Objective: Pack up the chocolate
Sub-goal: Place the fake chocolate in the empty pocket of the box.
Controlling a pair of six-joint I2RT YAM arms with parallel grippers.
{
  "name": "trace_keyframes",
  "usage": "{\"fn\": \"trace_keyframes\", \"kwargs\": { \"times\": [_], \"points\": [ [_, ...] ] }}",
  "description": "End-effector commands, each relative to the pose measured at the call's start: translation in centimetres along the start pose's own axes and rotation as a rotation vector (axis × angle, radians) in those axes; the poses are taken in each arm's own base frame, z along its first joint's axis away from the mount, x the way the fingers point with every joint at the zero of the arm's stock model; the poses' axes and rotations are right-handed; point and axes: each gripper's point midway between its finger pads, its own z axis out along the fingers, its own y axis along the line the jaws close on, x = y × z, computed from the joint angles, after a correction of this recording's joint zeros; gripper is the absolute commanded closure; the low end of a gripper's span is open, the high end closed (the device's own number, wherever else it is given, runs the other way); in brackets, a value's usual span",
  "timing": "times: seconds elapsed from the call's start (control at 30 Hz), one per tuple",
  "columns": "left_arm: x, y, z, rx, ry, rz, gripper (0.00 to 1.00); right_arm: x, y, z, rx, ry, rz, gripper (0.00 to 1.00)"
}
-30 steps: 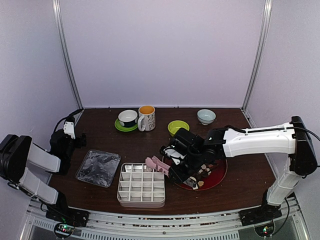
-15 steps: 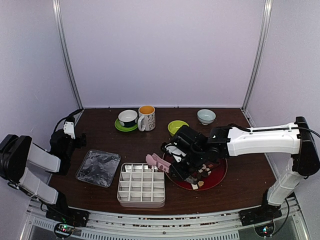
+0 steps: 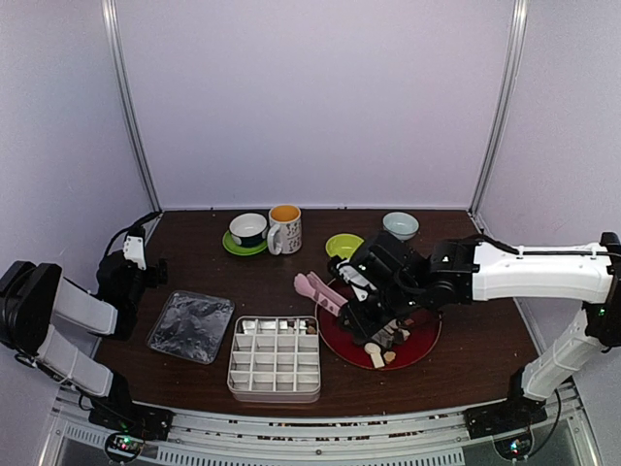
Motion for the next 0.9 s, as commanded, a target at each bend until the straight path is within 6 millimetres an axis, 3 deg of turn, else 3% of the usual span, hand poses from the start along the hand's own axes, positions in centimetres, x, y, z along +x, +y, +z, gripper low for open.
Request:
{"fn": "trace_keyframes", "kwargs": {
  "times": [0.0, 0.23, 0.43, 0.87],
  "points": [
    [-1.2, 0.6, 0.3, -0.023, -0.036, -0.010, 0.02, -0.3, -1.6, -2.0, 0.058, -0.063, 0.028, 0.68],
    [-1.2, 0.6, 0.3, -0.022, -0.037, -0.010, 0.02, -0.2, -2.8, -3.8, 0.083, -0.119, 0.050, 0.68],
    [-1.2, 0.7, 0.3, -0.024, -0.037, -0.010, 0.02, 1.5, -4.3, -4.6, 0.115, -0.105, 0.091, 0.68],
    [-1.2, 0.6, 0.3, -0.022, -0.037, -0.010, 0.02, 7.9, -7.8, -6.5, 0.201, 0.049, 0.144, 0.66]
  ]
}}
